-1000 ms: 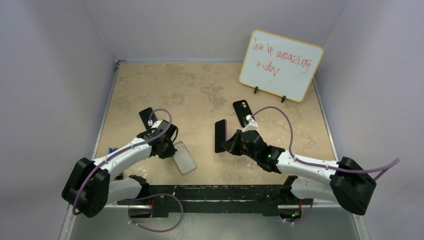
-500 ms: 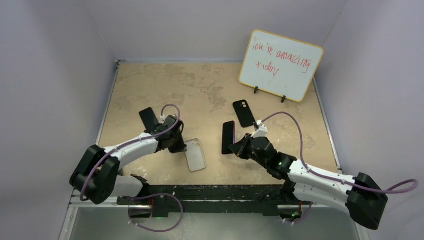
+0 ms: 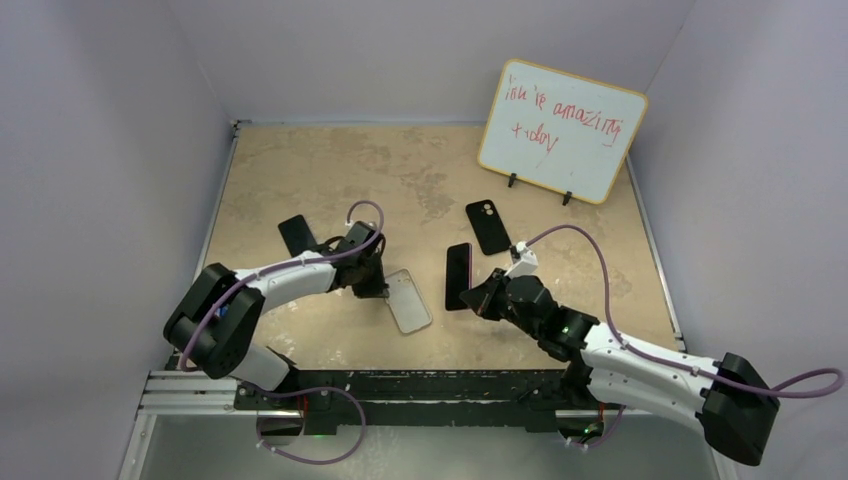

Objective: Put the phone into the phone case

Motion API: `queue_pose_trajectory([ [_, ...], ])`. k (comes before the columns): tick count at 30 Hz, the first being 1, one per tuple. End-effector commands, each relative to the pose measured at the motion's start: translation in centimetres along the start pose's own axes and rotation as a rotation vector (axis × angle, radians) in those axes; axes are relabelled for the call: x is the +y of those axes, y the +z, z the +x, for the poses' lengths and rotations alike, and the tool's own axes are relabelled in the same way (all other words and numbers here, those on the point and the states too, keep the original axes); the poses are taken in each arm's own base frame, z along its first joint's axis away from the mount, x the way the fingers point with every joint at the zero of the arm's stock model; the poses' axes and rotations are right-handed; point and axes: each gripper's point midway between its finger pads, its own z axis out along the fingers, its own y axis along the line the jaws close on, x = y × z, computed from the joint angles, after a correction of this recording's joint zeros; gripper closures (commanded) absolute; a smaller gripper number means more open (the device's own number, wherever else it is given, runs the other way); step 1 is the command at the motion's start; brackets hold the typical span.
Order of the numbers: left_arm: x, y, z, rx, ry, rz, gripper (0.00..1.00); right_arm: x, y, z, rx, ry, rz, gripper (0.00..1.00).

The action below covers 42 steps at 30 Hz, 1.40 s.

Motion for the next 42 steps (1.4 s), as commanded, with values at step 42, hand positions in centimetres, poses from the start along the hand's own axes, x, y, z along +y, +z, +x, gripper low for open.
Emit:
queue_pose_trajectory([
  [42, -5.1, -1.7, -0.2, -0.002, 0.094, 0.449, 0.87, 5.0, 1.8, 1.1, 0.119, 0.105, -0.142, 1.00],
])
